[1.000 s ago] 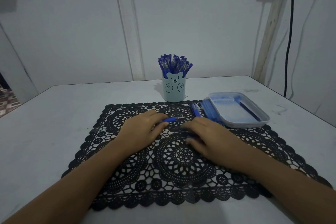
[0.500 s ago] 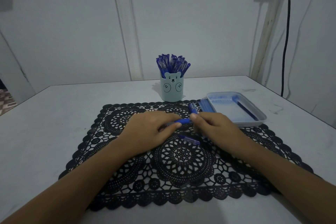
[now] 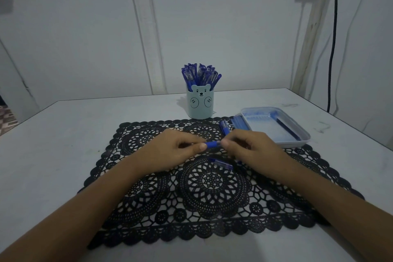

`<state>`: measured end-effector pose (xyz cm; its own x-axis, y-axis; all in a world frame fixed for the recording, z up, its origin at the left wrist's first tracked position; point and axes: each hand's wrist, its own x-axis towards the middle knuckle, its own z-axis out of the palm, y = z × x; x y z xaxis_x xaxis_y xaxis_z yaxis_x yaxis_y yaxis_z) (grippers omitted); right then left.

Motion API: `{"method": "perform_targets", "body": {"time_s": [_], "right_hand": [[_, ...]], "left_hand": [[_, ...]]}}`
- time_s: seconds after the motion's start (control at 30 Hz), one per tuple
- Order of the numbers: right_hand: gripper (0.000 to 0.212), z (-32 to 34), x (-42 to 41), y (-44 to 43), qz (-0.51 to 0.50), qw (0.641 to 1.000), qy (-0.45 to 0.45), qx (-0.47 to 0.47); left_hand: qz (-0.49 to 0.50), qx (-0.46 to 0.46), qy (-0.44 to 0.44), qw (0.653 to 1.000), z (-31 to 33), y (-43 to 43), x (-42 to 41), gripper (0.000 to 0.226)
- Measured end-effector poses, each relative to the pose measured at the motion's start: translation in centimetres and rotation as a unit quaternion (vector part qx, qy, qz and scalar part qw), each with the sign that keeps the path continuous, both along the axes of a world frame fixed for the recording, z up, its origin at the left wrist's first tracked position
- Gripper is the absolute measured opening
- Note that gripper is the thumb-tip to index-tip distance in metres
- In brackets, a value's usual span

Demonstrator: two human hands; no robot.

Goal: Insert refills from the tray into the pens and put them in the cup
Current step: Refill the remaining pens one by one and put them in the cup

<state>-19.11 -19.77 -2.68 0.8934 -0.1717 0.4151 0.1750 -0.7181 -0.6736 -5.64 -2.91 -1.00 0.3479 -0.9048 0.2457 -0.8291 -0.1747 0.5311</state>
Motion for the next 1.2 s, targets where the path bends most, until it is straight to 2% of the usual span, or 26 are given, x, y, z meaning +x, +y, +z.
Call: {"method": "perform_targets", "body": {"time_s": [0.07, 0.13, 0.23, 0.33, 0.4, 0.43, 0.53, 0.63, 0.77, 0.83, 0.87, 0.93, 0.97, 1.03, 1.1, 1.2], "right_hand": [[0.028, 0.1, 0.1, 0.0, -0.018, 1.000, 0.008, -0.023], [0.019, 0.0, 0.2, 0.0, -0.017, 0.999, 0.014, -0.044], [0.007, -0.1, 0.1, 0.2, -0.007, 1.000, 0.011, -0.027], [0.024, -0.1, 0.2, 0.3, -0.043, 0.999, 0.008, -0.032], [0.014, 0.0, 0.3, 0.2, -0.044, 0.998, 0.012, -0.037], [0.007, 0.0, 0.3, 0.1, -0.024, 0.999, 0.017, -0.025], [0.023, -0.3, 0.3, 0.1, 0.017, 1.000, 0.019, 0.009], [0.013, 0.0, 0.2, 0.5, -0.004, 1.000, 0.000, 0.022], [0.032, 0.0, 0.2, 0.6, -0.003, 1.000, -0.002, -0.020], [0.035, -0.2, 0.2, 0.6, 0.002, 1.000, 0.012, -0.011], [0.030, -0.2, 0.2, 0.7, -0.004, 1.000, 0.016, 0.006], [0.008, 0.0, 0.2, 0.9, -0.026, 0.999, 0.014, 0.034], [0.008, 0.0, 0.3, 0.8, -0.037, 0.999, 0.004, 0.020], [0.020, 0.1, 0.3, 0.8, -0.047, 0.999, 0.003, -0.024], [0.021, 0.2, 0.3, 0.8, -0.043, 0.999, 0.004, -0.029], [0.028, 0.1, 0.2, 0.7, -0.038, 0.999, -0.011, -0.020]], "left_hand": [[0.010, -0.012, -0.033, 0.999, -0.5, -0.1, 0.2, 0.030], [0.019, -0.018, -0.066, 0.997, -0.9, -0.1, 0.5, 0.034], [0.029, -0.029, -0.113, 0.993, -1.4, 0.0, 0.6, 0.037], [0.020, -0.030, -0.139, 0.990, -1.7, 0.0, 0.5, 0.043], [0.015, -0.029, -0.144, 0.989, -1.7, 0.0, 0.5, 0.044], [0.014, -0.030, -0.144, 0.989, -1.7, 0.0, 0.5, 0.043], [0.020, -0.046, -0.129, 0.990, -1.7, 0.1, 0.6, 0.046], [0.013, -0.046, -0.129, 0.990, -1.6, 0.0, 0.6, 0.045], [0.016, -0.048, -0.123, 0.991, -1.5, 0.0, 0.7, 0.040], [0.017, -0.050, -0.124, 0.991, -1.5, 0.0, 0.8, 0.039], [0.015, -0.052, -0.127, 0.990, -1.6, 0.0, 0.8, 0.040], [0.014, -0.052, -0.131, 0.990, -1.6, 0.0, 0.8, 0.042], [0.014, -0.051, -0.130, 0.990, -1.7, 0.0, 0.8, 0.043], [0.014, -0.044, -0.128, 0.991, -1.8, 0.0, 0.8, 0.043], [0.013, -0.034, -0.114, 0.993, -1.9, -0.1, 0.9, 0.041], [0.030, -0.018, -0.046, 0.998, -1.9, 0.0, 1.2, 0.026]]}}
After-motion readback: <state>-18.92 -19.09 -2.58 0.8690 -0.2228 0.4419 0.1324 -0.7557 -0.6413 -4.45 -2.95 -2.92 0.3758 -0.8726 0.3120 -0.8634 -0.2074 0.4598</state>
